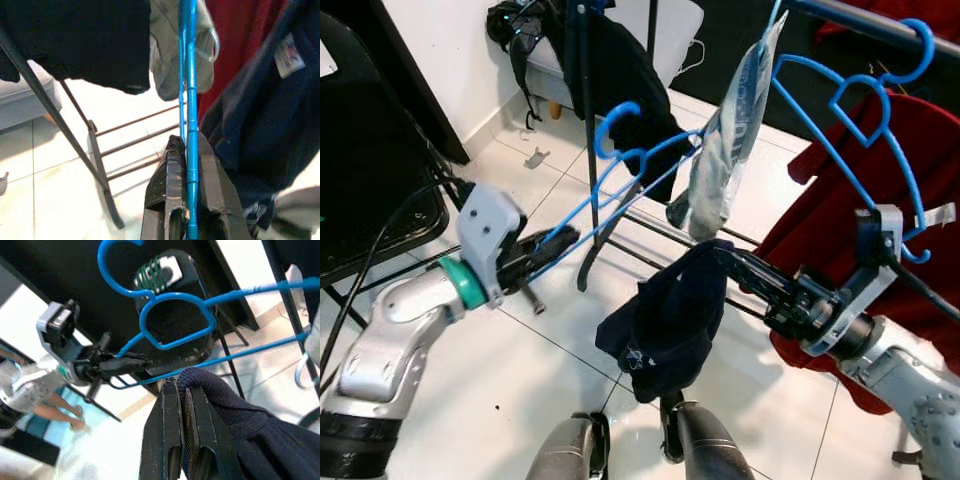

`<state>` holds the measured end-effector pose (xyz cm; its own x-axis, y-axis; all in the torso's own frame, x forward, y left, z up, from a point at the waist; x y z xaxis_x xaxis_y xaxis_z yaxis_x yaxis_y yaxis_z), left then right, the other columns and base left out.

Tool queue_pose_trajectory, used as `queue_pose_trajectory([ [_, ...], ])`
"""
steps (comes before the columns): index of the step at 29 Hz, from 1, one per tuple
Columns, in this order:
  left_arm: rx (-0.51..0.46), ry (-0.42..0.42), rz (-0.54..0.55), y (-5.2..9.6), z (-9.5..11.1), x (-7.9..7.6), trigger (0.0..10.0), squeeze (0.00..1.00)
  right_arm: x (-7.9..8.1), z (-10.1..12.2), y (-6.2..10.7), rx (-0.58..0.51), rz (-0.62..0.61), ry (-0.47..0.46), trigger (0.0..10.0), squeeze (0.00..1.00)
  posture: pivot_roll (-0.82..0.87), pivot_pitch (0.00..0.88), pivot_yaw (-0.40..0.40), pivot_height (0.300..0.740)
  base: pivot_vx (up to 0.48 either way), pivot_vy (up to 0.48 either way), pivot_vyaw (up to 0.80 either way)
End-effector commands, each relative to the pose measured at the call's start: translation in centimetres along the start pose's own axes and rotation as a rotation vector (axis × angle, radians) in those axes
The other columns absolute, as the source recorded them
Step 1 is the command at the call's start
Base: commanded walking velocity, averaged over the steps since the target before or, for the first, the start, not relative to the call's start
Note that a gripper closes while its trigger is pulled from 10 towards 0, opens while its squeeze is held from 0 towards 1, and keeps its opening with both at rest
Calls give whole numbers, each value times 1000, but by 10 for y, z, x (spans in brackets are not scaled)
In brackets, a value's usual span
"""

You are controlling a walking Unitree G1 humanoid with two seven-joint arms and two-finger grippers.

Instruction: Hang hanger

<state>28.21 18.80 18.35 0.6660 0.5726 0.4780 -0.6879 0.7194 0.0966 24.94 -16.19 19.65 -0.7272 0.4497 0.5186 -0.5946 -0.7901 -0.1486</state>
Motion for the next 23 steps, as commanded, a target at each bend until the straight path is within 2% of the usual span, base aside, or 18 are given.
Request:
queue_pose_trajectory([
  [1, 55, -19, -3, 11, -11, 2, 10000, 0, -2, 5, -1, 8, 10, 46, 0, 0, -73, 215, 36, 740, 0, 0, 0],
  [4, 78, -30, 5, 18, -13, 6, 10000, 0, -4, 8, -3, 14, 15, 59, 0, 0, -66, 214, 31, 740, 0, 0, 0],
  [5, 119, -56, -2, 28, -15, 7, 10000, 0, -5, 11, -8, 25, 32, 70, 0, 0, -46, 215, 22, 740, 0, 0, 0],
  [8, 119, -56, -2, 28, -15, 7, 10000, 0, -5, 11, -8, 25, 32, 70, 0, 0, -46, 215, 22, 740, 0, 0, 0],
  [9, 153, -72, -11, 39, -15, 8, 10000, 0, -6, 13, -13, 38, 53, 79, 0, 0, -27, 213, 15, 740, 0, 0, 0],
  [10, 153, -72, -11, 39, -15, 8, 10000, 0, -6, 13, -13, 38, 53, 79, 0, 0, -27, 213, 15, 740, 0, 0, 0],
  [11, 194, -92, -31, 49, -17, 5, 10000, 0, -7, 14, -21, 49, 76, 86, 0, 0, -10, 211, 7, 740, 0, 0, 0],
  [13, 194, -92, -31, 49, -17, 5, 10000, 0, -7, 14, -21, 49, 76, 86, 0, 0, -10, 211, 7, 740, 0, 0, 0],
  [14, 215, -93, -49, 54, -18, 0, 10000, 0, -7, 15, -29, 55, 98, 88, 0, 0, 7, 207, 1, 740, 0, 0, 0],
  [15, 215, -93, -49, 54, -18, 0, 10000, 0, -7, 15, -29, 55, 98, 88, 0, 0, 7, 207, 1, 740, 0, 0, 0],
  [16, 206, -80, -69, 55, -16, -8, 10000, 0, -7, 16, -36, 60, 122, 91, 0, 0, 12, 205, -6, 740, 0, 0, 0],
  [18, 144, -45, -99, 53, -6, -23, 10000, 0, -4, 20, -47, 61, 170, 88, 0, 0, 21, 204, -18, 740, 0, 0, 0],
  [23, 101, -49, -135, 51, 3, -33, 10000, 0, 2, 26, -57, 61, 238, 84, 0, 0, 23, 208, -17, 740, 0, 0, 0],
])
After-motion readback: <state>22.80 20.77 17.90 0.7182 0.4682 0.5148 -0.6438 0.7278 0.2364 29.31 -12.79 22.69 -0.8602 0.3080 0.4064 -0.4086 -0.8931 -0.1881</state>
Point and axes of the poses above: a point about 5 cm out from each wrist's last joint towards the gripper, its own y axis pointing back from the gripper into the wrist, its own z axis along the axis of the wrist's last joint, x = y × z, the point moved 1 cm from there along -y, pointing out of the wrist towards the gripper, and after that the axes turned 10 degrees about -y, right-handed, at the moved point
